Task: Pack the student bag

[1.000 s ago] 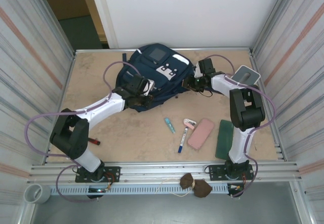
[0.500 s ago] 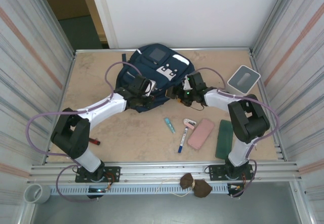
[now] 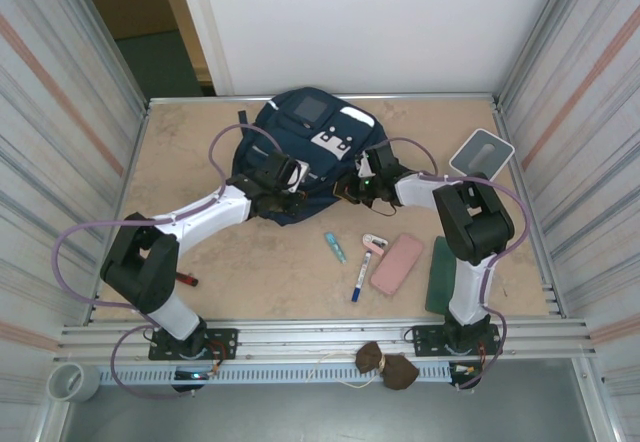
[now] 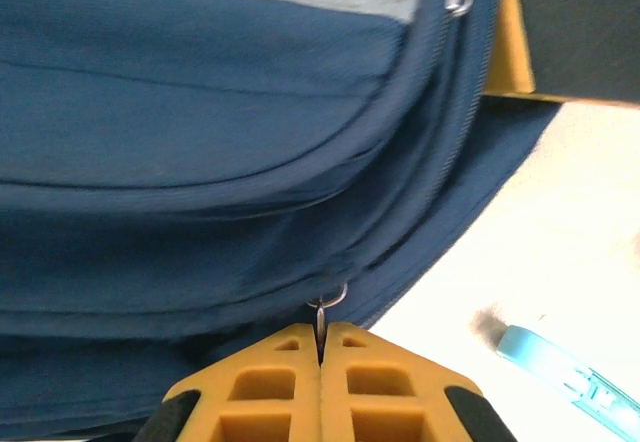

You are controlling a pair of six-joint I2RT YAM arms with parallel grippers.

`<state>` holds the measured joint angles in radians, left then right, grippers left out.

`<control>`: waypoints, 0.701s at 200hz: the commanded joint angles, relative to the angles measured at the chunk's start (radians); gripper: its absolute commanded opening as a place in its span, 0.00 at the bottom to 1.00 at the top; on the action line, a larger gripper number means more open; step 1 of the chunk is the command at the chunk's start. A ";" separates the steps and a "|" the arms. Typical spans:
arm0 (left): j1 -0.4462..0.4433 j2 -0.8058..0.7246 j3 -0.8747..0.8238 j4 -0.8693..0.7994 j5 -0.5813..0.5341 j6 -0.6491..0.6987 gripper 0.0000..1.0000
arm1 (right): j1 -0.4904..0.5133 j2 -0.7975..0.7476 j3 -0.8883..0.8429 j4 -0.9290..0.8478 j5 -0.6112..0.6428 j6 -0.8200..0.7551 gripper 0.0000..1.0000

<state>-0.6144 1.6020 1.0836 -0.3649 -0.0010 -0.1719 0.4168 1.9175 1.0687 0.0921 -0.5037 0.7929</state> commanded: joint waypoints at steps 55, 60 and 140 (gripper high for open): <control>0.051 -0.086 -0.038 -0.079 -0.065 0.054 0.00 | -0.143 -0.051 0.106 -0.335 0.086 -0.285 0.00; 0.053 -0.088 -0.041 -0.078 -0.049 0.052 0.00 | -0.147 -0.045 0.123 -0.347 0.085 -0.289 0.00; 0.023 -0.087 -0.030 0.004 0.108 -0.031 0.00 | -0.145 -0.100 0.169 -0.410 0.055 -0.275 0.45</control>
<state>-0.5770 1.5558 1.0485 -0.3588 0.0605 -0.1585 0.2813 1.9102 1.2938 -0.3378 -0.4713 0.5079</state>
